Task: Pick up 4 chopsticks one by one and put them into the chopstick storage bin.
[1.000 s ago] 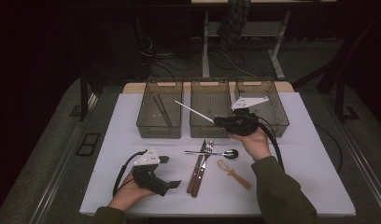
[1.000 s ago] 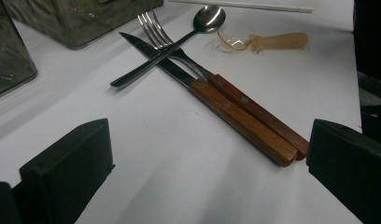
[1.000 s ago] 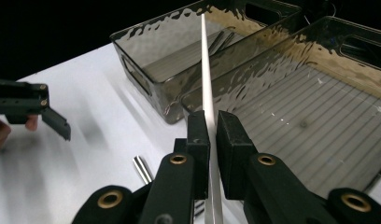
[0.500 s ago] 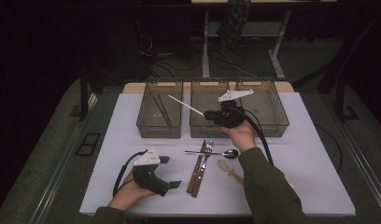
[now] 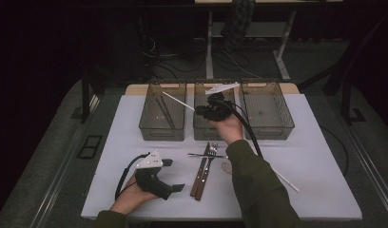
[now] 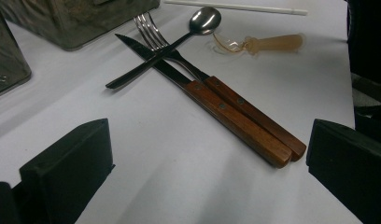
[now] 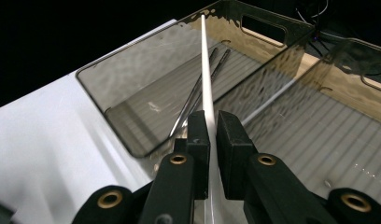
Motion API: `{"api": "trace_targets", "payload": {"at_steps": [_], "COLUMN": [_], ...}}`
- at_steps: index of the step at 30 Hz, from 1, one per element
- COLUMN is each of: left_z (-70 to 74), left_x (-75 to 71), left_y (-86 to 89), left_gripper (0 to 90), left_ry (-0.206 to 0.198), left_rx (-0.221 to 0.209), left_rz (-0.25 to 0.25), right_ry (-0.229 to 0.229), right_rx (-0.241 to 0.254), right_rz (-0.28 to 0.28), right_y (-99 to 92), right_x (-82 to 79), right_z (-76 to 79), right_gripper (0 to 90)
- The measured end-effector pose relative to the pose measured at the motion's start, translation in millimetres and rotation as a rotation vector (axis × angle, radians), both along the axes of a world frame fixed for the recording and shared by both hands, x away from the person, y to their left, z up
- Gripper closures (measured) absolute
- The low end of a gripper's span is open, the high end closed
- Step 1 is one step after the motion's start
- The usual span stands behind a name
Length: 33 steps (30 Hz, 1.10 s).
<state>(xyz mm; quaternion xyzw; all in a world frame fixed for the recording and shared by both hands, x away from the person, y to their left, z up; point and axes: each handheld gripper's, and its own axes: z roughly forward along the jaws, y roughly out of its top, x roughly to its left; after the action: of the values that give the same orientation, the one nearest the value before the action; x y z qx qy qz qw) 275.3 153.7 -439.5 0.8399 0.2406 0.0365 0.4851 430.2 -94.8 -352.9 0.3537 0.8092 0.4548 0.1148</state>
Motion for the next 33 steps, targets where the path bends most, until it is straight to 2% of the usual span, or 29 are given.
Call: {"api": "trace_targets", "payload": {"at_steps": [16,33], "left_z": [0.9,2.5], "left_x": [0.2,0.9], "left_y": [1.2,2.0], "left_gripper": [0.0,0.0], "left_ry": [0.002,0.0], "left_rx": [-0.01,-0.032], "left_rz": [-0.001,-0.006], "right_ry": [0.022,0.031], "right_rx": [-0.077,-0.146], "right_rz": [-0.037,-0.08], "right_y": [60.6,102.1], "right_x": [34.4,51.0], "right_z": [-8.0,-20.1], "right_gripper": [83.7,83.7]}}
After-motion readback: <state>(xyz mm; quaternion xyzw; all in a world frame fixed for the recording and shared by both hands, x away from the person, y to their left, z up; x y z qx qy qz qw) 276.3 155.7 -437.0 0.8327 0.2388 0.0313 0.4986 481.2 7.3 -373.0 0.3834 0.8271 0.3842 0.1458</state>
